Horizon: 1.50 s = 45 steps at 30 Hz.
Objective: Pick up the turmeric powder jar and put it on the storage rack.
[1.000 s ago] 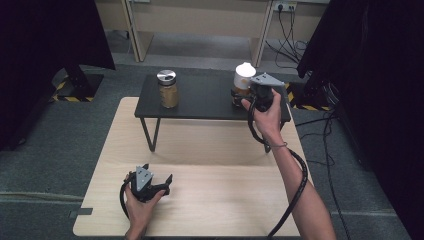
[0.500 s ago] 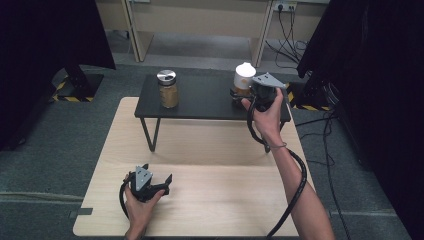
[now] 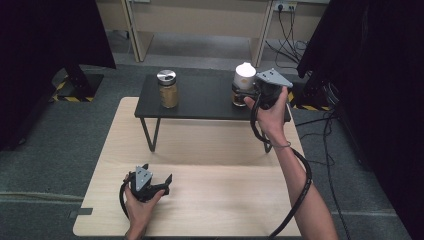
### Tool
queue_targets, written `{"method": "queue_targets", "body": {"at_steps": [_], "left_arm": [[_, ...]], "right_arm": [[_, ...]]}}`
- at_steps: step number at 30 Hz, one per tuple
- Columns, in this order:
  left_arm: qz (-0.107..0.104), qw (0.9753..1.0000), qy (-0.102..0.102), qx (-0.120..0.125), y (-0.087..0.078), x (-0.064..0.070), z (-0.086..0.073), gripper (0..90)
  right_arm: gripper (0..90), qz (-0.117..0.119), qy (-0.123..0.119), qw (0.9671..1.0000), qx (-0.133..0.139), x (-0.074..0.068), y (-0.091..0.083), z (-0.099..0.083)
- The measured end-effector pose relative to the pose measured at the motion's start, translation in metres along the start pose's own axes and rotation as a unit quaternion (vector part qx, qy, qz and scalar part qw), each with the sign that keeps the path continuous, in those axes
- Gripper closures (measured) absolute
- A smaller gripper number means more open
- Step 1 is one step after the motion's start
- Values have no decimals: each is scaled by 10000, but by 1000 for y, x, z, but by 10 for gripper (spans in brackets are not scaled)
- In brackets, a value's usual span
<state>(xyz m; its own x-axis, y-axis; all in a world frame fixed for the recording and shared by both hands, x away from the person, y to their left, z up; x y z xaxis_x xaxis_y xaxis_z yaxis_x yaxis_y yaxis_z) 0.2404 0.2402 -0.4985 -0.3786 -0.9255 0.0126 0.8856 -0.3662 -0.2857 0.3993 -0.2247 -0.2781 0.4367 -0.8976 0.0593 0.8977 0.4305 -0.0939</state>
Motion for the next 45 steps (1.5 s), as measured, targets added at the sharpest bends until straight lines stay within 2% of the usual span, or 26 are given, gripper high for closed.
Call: {"method": "queue_targets", "body": {"at_steps": [16, 26, 37, 45], "left_arm": [[13, 10000, -10, 3, 0, 0, 0, 17], [10, 10000, -17, 18, -1, 0, -1, 17], [36, 10000, 4, 30, -1, 1, -1, 17], [26, 10000, -41, 35, -1, 0, -1, 17]], "right_arm": [[4, -26, -21, 10000, 74, -1, -14, 2], [3, 31, -17, 9999, 120, -1, -31, -9], [3, -3, -29, 9999, 148, 4, -43, -11], [3, -13, -34, 9999, 130, 3, -54, -21]]}}
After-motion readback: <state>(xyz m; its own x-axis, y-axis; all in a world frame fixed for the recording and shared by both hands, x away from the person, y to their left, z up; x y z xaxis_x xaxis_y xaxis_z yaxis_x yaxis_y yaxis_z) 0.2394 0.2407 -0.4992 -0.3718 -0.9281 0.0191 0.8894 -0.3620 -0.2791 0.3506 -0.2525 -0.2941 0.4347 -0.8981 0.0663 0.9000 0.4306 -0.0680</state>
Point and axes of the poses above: each handheld gripper's, and its own axes: y roughly forward along the jaws, z roughly out of its top, x roughly to its right, the point moved 1 cm from there along y, roughly forward along the jaws, and after that the axes turned 4 degrees about x, right-handed, at the moved point
